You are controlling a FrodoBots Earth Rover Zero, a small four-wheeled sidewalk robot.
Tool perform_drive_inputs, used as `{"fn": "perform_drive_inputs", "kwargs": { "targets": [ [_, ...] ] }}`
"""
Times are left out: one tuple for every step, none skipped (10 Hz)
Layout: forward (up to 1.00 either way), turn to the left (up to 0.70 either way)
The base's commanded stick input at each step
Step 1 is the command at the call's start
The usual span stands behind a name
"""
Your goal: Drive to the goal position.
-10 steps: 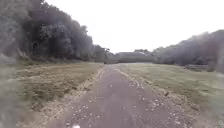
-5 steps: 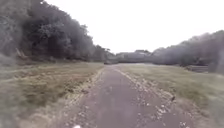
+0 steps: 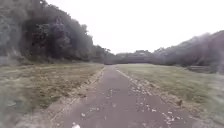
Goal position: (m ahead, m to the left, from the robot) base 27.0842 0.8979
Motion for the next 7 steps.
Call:
{"fn": "perform_drive_inputs", "kwargs": {
  "targets": [
    [0.45, 0.0],
    [0.45, 0.0],
    [0.45, 0.0],
    [0.45, 0.0],
    [0.45, 0.0],
    [0.45, 0.0],
    [0.45, -0.07]
  ]
}}
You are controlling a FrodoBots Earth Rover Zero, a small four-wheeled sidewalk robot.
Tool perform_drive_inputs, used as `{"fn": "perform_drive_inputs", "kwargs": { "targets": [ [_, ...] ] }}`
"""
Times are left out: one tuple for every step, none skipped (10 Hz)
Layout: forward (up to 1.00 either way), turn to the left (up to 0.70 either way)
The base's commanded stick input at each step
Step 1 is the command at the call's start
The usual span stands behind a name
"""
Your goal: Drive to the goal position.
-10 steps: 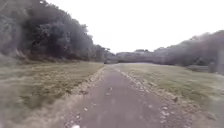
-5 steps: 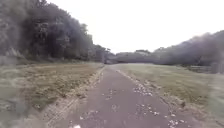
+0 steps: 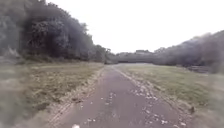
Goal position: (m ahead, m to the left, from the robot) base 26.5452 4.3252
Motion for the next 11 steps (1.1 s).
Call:
{"fn": "perform_drive_inputs", "kwargs": {
  "targets": [
    [0.45, -0.25],
    [0.45, 0.0],
    [0.45, 0.0],
    [0.45, 0.0],
    [0.45, 0.0],
    [0.45, 0.0],
    [0.45, 0.0],
    [0.45, 0.0],
    [0.45, -0.06],
    [0.45, -0.25],
    [0.45, 0.0]
  ]
}}
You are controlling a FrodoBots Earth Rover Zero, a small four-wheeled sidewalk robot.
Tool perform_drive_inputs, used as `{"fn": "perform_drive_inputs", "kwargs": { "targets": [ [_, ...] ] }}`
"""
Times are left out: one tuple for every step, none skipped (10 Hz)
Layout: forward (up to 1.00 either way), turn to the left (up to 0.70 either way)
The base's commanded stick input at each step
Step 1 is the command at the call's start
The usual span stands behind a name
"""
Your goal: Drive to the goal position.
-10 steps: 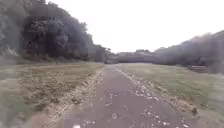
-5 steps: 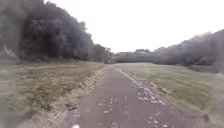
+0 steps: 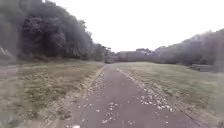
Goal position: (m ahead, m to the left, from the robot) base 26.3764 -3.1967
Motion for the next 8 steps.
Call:
{"fn": "perform_drive_inputs", "kwargs": {
  "targets": [
    [0.45, 0.0],
    [0.45, 0.0],
    [0.45, 0.0],
    [0.45, 0.0],
    [0.45, 0.0],
    [0.45, 0.0],
    [0.45, 0.0],
    [0.45, 0.0]
  ]
}}
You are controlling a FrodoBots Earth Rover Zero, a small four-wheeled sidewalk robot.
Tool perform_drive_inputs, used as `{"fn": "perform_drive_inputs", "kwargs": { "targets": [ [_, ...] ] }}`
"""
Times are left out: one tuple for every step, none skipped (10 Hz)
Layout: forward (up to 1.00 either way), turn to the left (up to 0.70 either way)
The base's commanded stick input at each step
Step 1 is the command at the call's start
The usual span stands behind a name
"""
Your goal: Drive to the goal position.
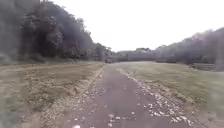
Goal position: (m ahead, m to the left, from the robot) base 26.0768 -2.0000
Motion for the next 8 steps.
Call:
{"fn": "perform_drive_inputs", "kwargs": {
  "targets": [
    [0.45, -0.27],
    [0.45, -0.27],
    [0.45, -0.11],
    [0.45, 0.0],
    [0.45, 0.0],
    [0.45, 0.0],
    [0.45, 0.0],
    [0.45, 0.0]
  ]
}}
